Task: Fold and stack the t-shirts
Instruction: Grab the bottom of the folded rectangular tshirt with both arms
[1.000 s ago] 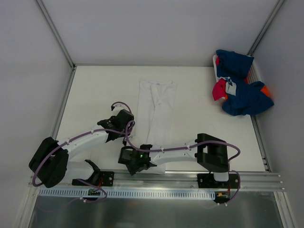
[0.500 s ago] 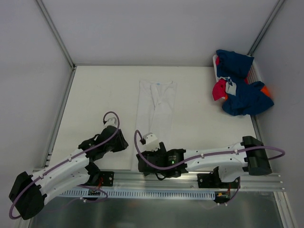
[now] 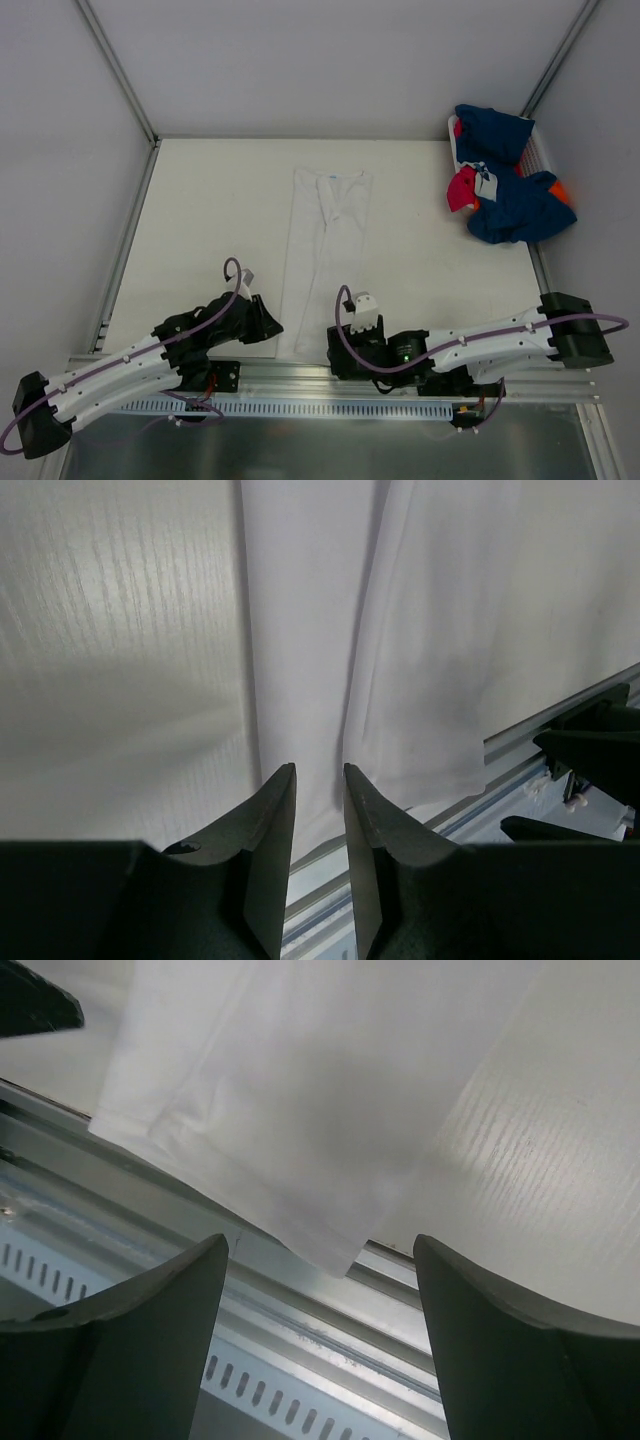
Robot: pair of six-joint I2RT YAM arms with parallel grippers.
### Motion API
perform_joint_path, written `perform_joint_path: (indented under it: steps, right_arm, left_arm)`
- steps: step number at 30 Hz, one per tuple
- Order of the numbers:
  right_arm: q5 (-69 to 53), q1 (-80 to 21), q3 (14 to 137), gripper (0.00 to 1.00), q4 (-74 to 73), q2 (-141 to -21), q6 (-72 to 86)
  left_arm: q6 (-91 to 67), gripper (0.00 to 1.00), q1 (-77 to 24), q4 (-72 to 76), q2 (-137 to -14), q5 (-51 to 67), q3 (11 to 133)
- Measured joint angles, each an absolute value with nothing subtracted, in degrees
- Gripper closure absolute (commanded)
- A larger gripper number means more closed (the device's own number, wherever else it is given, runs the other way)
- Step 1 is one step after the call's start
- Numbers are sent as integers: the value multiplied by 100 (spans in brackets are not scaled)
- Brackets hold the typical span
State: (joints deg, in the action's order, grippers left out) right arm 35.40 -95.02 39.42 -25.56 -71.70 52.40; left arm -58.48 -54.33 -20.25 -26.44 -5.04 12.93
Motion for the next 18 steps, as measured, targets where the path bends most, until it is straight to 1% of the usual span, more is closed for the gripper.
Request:
perform_joint_path:
  steps: [4, 7, 14, 18]
  right_arm:
    - [3769, -9631, 3605, 21, -2355, -6716, 5511]
    - [3859, -9706, 3065, 21, -2110, -6438, 5765]
    - [4084, -9933, 2272, 21, -1793, -6152, 6370]
    - [4303, -10025, 1970, 21, -1140, -6023, 6650]
  left_arm:
    - [-6038, 75, -5660, -2095, -2816, -521, 1288]
    - [-6158, 75, -5739, -2152, -2926, -521, 1288]
    - [-6401, 75, -5867, -2294, -3330, -565, 1245]
    - [-6543, 75, -5924, -2305, -3262, -602, 1135]
